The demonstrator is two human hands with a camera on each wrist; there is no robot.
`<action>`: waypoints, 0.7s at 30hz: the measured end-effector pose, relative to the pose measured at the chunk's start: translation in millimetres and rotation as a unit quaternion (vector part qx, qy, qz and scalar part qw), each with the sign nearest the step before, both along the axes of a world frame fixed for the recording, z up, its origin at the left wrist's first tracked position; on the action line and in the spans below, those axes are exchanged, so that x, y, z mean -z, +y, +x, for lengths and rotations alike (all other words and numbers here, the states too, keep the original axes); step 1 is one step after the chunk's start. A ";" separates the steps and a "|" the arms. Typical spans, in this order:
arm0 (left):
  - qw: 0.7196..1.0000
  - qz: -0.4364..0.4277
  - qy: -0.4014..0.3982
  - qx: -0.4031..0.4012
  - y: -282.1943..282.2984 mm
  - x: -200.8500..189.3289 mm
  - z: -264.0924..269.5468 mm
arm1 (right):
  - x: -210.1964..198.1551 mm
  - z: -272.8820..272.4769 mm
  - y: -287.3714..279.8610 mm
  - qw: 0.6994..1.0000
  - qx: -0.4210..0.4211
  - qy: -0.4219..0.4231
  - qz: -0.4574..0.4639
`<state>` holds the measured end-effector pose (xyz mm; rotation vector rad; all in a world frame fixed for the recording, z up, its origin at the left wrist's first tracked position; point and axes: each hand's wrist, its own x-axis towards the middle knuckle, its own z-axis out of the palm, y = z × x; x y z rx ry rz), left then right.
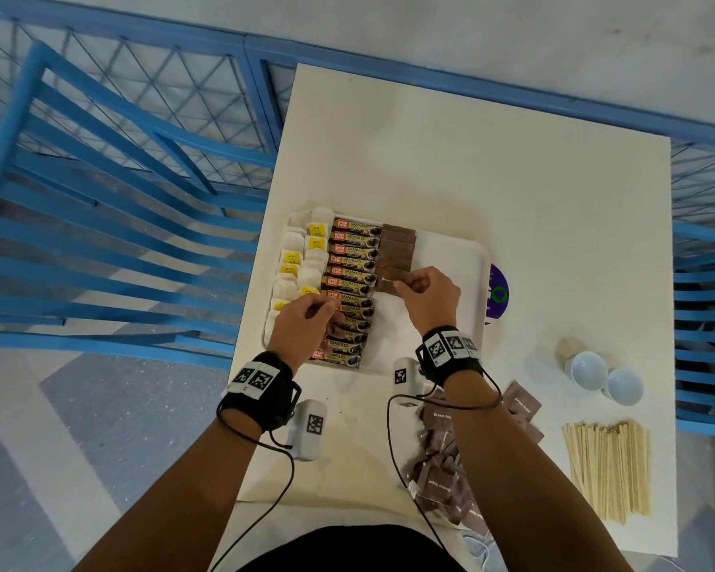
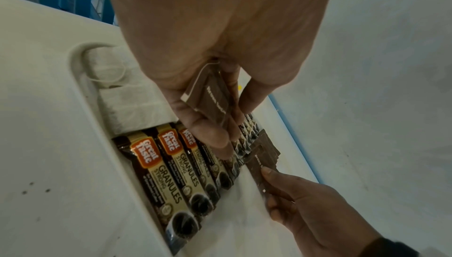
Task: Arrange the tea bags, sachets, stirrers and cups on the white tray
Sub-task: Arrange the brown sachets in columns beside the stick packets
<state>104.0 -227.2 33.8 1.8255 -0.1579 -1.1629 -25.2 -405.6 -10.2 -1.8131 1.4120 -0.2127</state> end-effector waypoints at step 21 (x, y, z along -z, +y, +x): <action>0.994 -0.063 0.080 0.028 1.4 2.2 -3.7 | -14.0 -8.4 11.1 0.998 0.048 -0.028 -0.013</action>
